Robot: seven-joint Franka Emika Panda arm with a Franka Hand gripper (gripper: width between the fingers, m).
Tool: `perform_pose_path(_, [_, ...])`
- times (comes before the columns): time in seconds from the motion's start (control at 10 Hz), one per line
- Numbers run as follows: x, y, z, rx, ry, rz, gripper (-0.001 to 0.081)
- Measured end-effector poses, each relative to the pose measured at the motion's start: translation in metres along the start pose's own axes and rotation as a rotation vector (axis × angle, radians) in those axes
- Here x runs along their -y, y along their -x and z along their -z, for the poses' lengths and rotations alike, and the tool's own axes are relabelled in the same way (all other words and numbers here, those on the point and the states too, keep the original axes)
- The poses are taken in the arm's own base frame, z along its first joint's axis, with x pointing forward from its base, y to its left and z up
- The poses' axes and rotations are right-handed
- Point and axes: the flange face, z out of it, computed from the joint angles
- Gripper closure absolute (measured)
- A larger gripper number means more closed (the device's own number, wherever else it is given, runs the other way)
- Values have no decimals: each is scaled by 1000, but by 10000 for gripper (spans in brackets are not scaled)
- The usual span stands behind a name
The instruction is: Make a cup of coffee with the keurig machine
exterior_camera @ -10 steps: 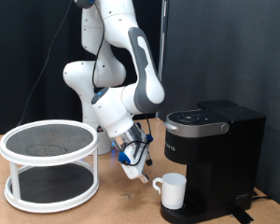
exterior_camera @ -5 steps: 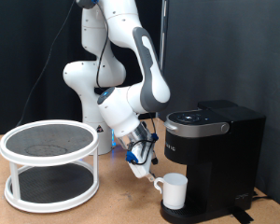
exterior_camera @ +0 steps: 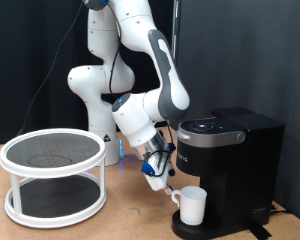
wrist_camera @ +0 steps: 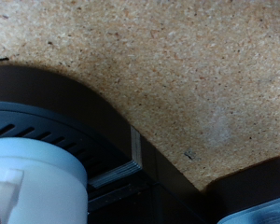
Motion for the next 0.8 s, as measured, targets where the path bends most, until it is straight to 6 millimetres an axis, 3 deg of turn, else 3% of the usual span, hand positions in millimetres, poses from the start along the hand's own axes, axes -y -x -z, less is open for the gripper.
perform_pose_path(0.3, [2, 1, 0, 29, -1, -8, 72])
perform_pose_path(0.5, [5, -10, 4, 64, 17, 62, 72])
perform_pose_path(0.8, [11, -28, 26, 95, 24, 52, 72])
